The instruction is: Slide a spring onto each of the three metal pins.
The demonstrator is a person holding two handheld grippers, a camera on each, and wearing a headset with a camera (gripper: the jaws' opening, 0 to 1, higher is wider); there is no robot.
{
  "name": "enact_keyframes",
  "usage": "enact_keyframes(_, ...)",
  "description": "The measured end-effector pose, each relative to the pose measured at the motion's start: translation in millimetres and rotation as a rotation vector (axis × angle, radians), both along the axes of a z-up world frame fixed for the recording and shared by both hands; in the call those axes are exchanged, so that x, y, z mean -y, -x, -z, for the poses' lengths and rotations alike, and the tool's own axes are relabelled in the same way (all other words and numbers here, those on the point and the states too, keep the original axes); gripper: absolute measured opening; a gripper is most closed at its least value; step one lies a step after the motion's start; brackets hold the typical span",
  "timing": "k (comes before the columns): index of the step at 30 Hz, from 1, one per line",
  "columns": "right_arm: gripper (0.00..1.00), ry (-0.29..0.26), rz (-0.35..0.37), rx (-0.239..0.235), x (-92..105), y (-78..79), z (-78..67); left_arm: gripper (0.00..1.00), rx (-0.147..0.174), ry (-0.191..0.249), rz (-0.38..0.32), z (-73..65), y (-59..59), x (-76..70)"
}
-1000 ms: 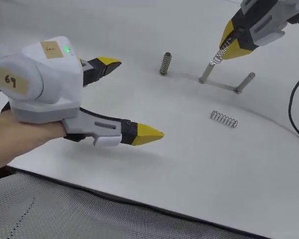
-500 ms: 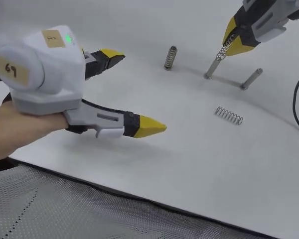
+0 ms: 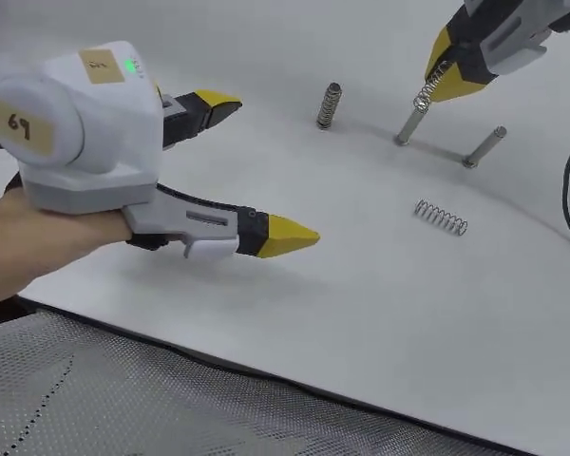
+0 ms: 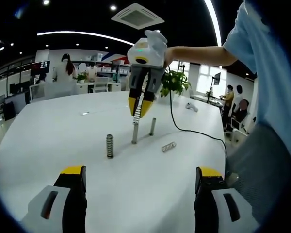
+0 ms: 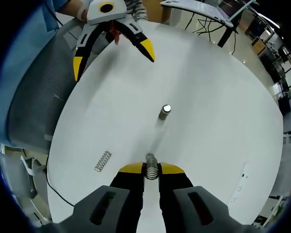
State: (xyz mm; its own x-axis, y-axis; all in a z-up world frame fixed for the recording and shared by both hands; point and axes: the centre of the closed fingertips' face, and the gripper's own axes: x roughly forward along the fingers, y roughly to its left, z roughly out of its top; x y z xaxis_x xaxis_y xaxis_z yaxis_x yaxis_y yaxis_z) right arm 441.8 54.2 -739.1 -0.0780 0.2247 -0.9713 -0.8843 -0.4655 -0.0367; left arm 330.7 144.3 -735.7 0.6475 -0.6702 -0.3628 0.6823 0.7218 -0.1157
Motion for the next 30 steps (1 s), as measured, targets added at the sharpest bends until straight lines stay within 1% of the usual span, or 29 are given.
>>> enact_keyframes(2, 0.08, 0.006, 0.007, -0.001, 2.1, -0.4, 0.6, 0.9, -0.003, 0.005, 0.0, -0.1, 0.2, 0.3)
enact_keyframes(4, 0.08, 0.005, 0.009, -0.001, 2.7, -0.1, 0.4, 0.9, 0.001, 0.0, 0.001, 0.1, 0.0, 0.1)
enact_keyframes(6, 0.08, 0.004, 0.009, -0.004, 2.8, 0.3, 0.7, 0.9, -0.007, 0.001, 0.003, 1.0, 0.9, 1.2)
enact_keyframes(7, 0.08, 0.004, 0.011, -0.005, 2.6, 0.3, 1.2, 0.9, -0.002, -0.002, 0.004, 0.9, 0.8, 1.1)
enact_keyframes(10, 0.08, 0.005, 0.009, -0.006, 1.5, 0.6, 3.2, 0.9, -0.004, -0.003, 0.003, 1.7, 0.9, 0.5)
enact_keyframes(12, 0.08, 0.011, 0.002, -0.006, 1.6, 1.7, 5.4, 0.89, -0.009, 0.0, 0.001, 2.6, 0.6, -0.6)
enact_keyframes(17, 0.08, 0.022, -0.005, -0.01, 1.2, 2.2, 10.8, 0.89, -0.006, -0.003, -0.004, 2.7, -0.2, -2.4)
enact_keyframes(18, 0.08, 0.023, -0.008, -0.009, 0.9, 2.1, 12.5, 0.88, -0.012, -0.002, -0.005, 2.9, 0.3, -1.8)
enact_keyframes(23, 0.08, 0.032, -0.012, -0.015, 0.7, 3.0, 18.4, 0.88, -0.008, -0.004, -0.005, 2.5, 0.4, -2.0)
enact_keyframes(28, 0.08, 0.04, -0.014, -0.015, 0.0, 2.9, 25.7, 0.88, -0.015, -0.001, -0.009, 3.1, 0.6, -3.0)
enact_keyframes(30, 0.08, 0.043, -0.018, -0.015, 0.0, 3.2, 27.3, 0.88, -0.011, -0.004, -0.011, 2.6, 0.1, -3.7)
